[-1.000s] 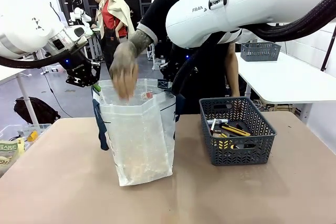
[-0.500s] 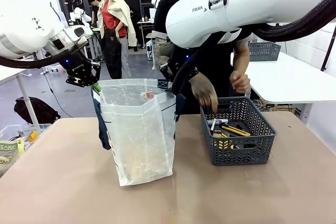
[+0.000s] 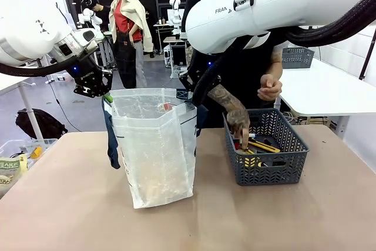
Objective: Transfer purchased items from the store into the shopping bag.
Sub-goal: Move the Reusable shopping bag to the right side of the table.
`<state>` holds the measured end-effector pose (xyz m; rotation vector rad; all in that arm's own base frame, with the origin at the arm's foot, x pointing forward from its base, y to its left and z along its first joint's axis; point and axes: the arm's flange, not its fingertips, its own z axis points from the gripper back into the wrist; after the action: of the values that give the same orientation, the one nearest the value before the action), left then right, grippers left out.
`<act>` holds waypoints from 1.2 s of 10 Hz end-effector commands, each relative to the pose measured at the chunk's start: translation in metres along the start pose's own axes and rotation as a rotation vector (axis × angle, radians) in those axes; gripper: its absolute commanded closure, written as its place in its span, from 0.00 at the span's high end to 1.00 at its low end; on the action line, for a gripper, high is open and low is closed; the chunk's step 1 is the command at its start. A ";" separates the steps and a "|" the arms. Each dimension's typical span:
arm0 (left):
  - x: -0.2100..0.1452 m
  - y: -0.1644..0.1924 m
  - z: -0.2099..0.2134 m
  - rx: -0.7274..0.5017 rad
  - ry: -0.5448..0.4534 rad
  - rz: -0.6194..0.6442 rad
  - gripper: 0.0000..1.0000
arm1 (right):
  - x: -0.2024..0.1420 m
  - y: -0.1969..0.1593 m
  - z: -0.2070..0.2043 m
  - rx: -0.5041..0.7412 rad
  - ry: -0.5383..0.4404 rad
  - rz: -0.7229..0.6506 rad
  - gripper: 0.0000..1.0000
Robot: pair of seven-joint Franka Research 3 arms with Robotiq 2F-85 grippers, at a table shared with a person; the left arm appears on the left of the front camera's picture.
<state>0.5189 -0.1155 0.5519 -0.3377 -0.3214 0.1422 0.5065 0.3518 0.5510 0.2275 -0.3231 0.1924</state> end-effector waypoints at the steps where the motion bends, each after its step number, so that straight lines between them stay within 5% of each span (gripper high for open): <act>1: -0.001 0.002 0.003 0.000 -0.005 0.017 0.00 | 0.000 -0.003 0.002 0.005 0.003 -0.010 0.00; 12: -0.001 0.002 0.003 0.000 -0.005 0.017 0.00 | 0.000 -0.003 0.002 0.005 0.003 -0.010 0.00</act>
<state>0.5189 -0.1155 0.5519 -0.3377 -0.3214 0.1422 0.5065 0.3518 0.5510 0.2275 -0.3232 0.1924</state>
